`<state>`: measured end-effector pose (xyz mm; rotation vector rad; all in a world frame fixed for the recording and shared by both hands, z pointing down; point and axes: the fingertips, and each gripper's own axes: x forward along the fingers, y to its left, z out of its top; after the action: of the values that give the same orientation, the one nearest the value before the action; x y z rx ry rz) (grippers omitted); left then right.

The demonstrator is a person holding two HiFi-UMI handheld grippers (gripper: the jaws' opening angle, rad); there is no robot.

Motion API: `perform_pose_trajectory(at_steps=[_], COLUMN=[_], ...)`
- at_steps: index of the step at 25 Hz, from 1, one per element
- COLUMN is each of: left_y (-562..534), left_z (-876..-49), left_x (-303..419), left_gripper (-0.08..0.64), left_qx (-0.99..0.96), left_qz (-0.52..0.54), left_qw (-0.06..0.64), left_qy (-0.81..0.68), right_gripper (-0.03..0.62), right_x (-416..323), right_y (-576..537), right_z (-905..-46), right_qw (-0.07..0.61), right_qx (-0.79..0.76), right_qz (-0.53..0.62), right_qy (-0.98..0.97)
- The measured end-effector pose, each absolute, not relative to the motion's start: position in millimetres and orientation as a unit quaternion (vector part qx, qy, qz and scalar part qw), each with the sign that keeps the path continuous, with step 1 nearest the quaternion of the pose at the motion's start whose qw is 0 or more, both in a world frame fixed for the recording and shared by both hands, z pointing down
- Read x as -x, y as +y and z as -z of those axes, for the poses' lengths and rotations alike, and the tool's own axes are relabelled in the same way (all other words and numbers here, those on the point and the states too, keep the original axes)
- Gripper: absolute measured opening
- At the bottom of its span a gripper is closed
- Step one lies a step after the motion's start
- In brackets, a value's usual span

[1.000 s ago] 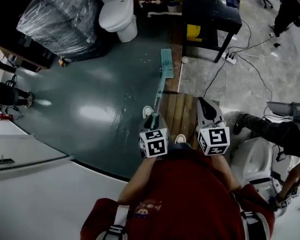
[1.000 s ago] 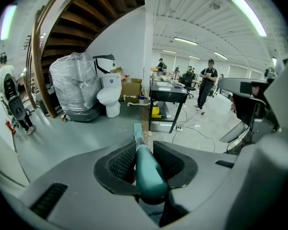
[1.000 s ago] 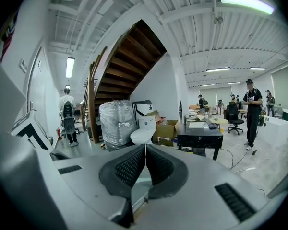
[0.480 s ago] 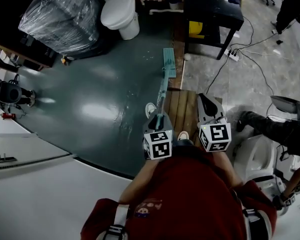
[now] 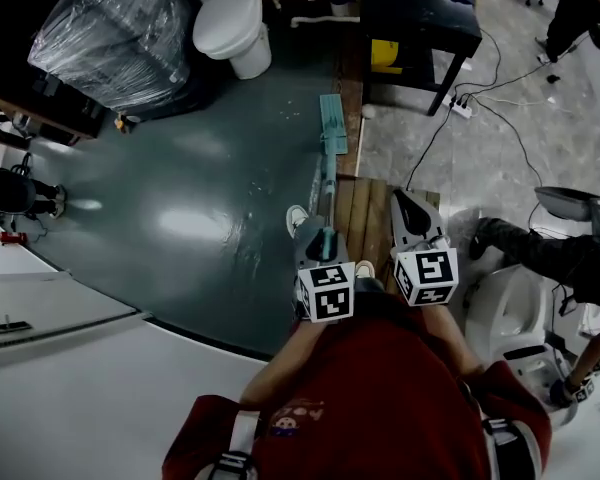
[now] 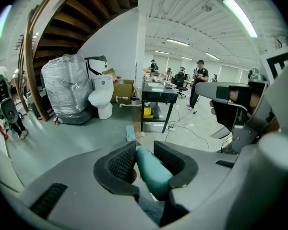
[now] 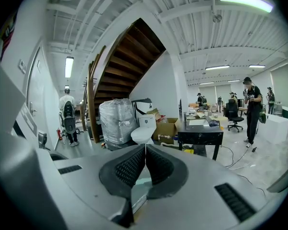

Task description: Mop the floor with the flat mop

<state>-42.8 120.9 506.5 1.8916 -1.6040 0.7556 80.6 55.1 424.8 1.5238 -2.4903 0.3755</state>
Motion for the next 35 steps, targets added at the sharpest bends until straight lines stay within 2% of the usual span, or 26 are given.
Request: perform_pose_trajectory(at_steps=[13,35], left_y=[105.6,-14.7], left_z=[-514.7,-533.9], left_x=[28.9,12.2], left_gripper=[0.133,0.135], left_qx=[-0.708,-0.71], left_qz=[-0.285,-0.274], left_qw=[0.264,0.255], left_qy=[-0.59,-0.596], right_gripper=[0.019,0.018], right_x=[-80.3,-89.1], right_y=[48.7,-12.3], right_z=[-436.9,-465.4], right_qw=[0.111,0.123], right_qx=[-0.521,-0.529], right_qz=[-0.136,-0.158], right_qy=[-0.836,-0.825])
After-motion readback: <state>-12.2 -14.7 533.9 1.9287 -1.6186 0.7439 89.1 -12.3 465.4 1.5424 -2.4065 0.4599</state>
